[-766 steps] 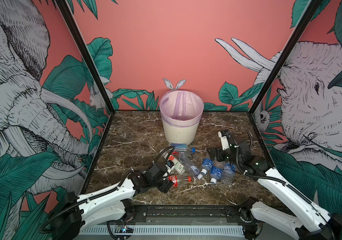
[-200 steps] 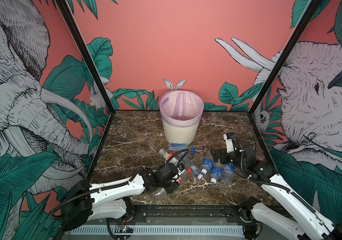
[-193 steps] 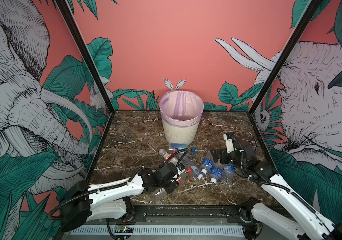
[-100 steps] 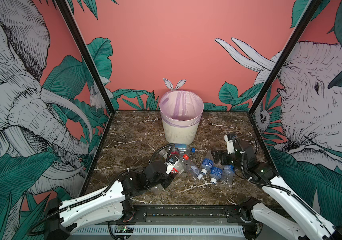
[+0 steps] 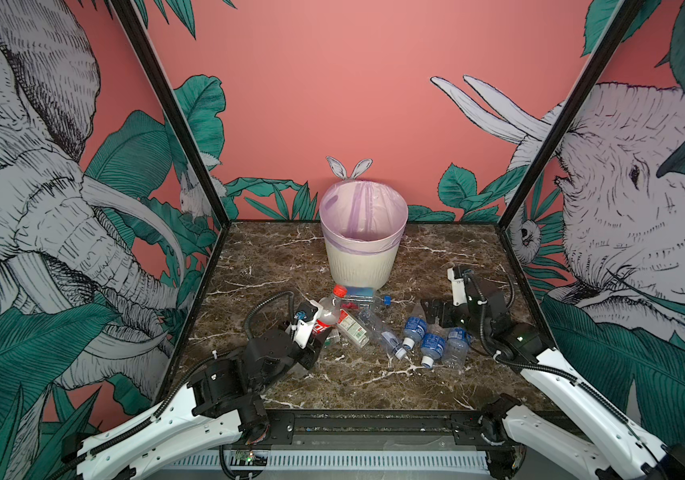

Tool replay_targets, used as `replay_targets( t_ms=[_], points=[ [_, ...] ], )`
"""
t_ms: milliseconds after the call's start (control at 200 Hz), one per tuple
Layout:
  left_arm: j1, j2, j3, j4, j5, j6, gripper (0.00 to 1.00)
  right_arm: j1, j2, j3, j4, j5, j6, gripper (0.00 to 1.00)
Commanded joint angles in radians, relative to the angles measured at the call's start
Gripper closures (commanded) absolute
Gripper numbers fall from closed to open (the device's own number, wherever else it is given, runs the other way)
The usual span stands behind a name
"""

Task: Throw the plastic bottles in the bin
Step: 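Lift the Coca-Cola bottle and carry it over the bin with left gripper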

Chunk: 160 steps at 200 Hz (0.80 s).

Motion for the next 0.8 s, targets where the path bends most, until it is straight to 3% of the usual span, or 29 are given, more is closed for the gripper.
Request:
replay_targets(
  t_ms=[0,325,530,590,700,795],
  points=[
    [-0.004,-0.025,0.049,-0.039,-0.066,-0.007,0.51,-0.003,0.006,-0.009,0.046,-0.009,0.006,0.03],
    [-0.005,-0.002,0.158,-0.033,-0.136,0.059,0.51,-0.004,0.002,-0.017,0.058,-0.013,0.004,0.03],
    [0.015,0.145,0.291,0.152,-0.126,0.229,0.52,-0.004,-0.007,-0.015,0.059,-0.024,0.01,0.03],
    [0.09,0.251,0.387,0.189,-0.041,0.258,0.52,-0.004,-0.008,-0.014,0.06,-0.028,0.01,0.03],
    [0.325,0.465,0.581,0.279,0.26,0.217,0.52,-0.004,-0.008,-0.008,0.064,-0.037,0.016,0.03],
    [0.465,0.709,0.854,0.289,0.417,0.188,0.51,-0.004,-0.013,-0.001,0.064,-0.042,0.025,0.03]
  ],
)
